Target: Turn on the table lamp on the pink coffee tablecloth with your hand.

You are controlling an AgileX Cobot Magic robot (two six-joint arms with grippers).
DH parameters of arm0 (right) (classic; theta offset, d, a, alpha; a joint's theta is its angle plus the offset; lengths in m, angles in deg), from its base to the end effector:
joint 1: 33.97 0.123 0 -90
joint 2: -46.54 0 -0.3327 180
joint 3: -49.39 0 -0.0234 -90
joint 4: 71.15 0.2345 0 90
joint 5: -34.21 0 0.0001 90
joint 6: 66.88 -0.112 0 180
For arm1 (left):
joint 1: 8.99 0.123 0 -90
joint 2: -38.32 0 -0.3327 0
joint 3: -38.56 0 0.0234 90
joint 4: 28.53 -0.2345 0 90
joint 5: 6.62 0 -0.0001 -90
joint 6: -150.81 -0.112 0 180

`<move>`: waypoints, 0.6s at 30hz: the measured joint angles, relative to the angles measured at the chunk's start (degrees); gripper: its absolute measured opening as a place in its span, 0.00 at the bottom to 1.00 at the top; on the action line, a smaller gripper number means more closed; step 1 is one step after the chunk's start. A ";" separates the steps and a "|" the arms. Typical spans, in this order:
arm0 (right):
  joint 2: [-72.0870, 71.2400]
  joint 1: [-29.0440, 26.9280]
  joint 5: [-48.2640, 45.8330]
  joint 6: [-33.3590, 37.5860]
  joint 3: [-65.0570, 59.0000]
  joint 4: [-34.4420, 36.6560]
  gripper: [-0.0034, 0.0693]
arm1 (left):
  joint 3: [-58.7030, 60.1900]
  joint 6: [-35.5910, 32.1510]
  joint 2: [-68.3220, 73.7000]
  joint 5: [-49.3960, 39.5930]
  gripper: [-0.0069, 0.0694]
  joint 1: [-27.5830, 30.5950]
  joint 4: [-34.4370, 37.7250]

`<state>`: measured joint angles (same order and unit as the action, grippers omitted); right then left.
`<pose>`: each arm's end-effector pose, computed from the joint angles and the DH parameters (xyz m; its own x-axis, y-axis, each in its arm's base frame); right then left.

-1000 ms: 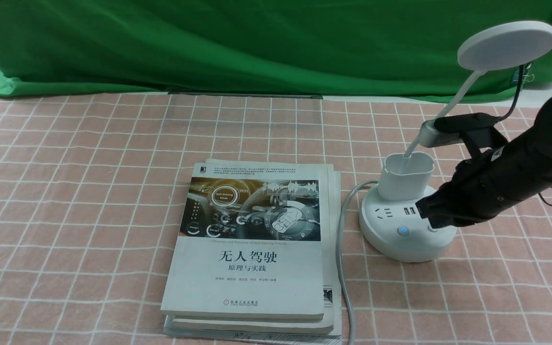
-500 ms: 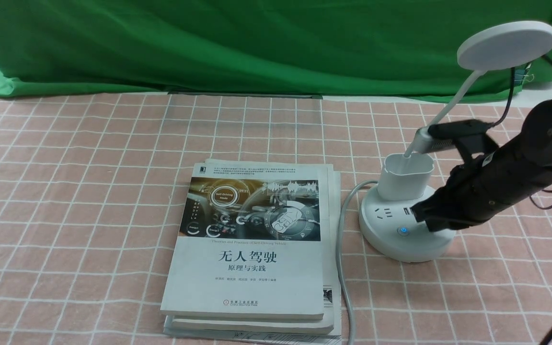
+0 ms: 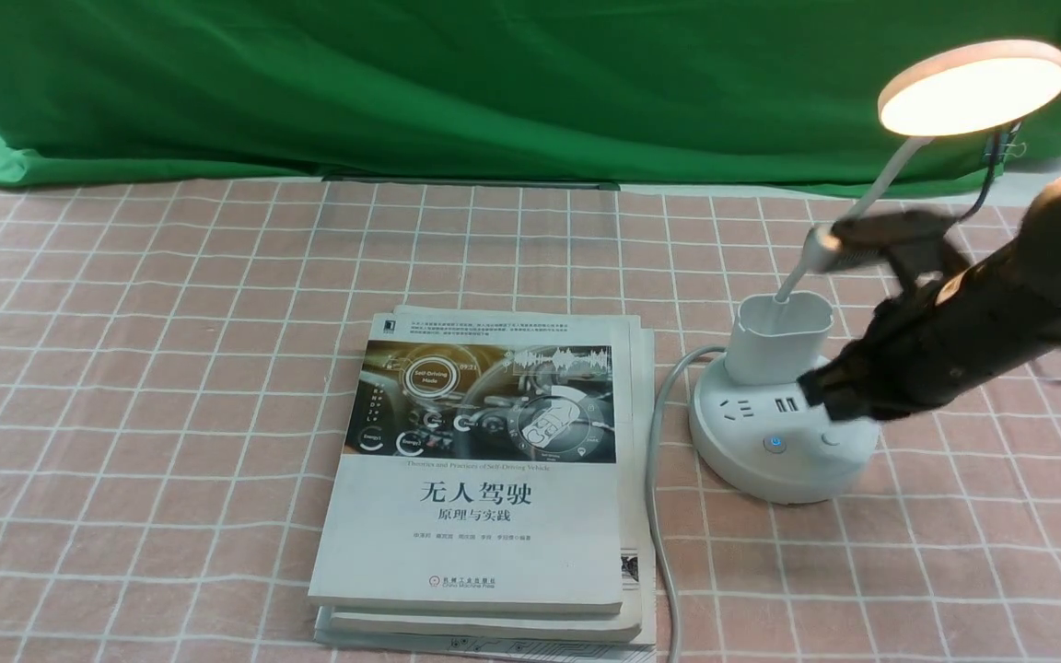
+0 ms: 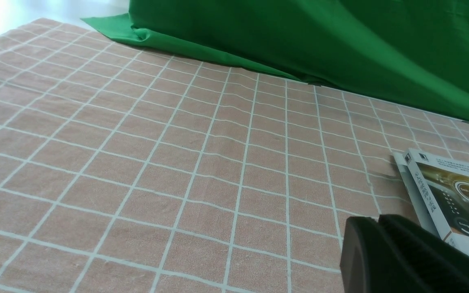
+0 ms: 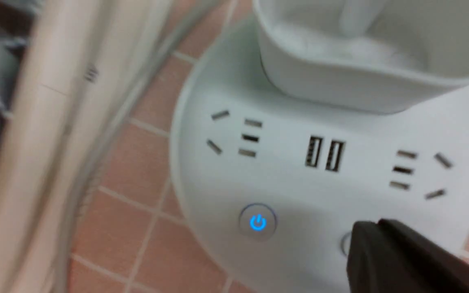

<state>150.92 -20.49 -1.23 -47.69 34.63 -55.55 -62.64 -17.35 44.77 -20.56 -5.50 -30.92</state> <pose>0.3343 0.0981 0.2524 -0.8324 -0.3123 -0.4578 -0.3926 0.9154 0.0894 0.0116 0.0018 0.1851 -0.1453 -0.1746 -0.9739 -0.0961 0.9821 -0.1617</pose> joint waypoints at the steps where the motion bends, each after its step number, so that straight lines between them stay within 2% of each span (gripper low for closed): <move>1: -1.21 0.00 -0.94 0.00 0.00 0.00 0.09 | 0.00 0.00 0.00 0.00 0.12 0.00 0.00; 12: -13.36 0.00 -5.22 -0.29 -6.97 0.00 0.09 | 0.00 0.00 0.00 0.00 0.12 0.00 0.00; 18: -29.04 0.00 -5.83 -4.44 -17.56 -0.05 0.09 | 0.00 0.00 0.00 0.00 0.12 0.00 0.00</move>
<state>121.87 -20.49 -7.06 -52.13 17.07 -55.60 -62.64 -17.35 44.77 -20.56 -5.50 -30.92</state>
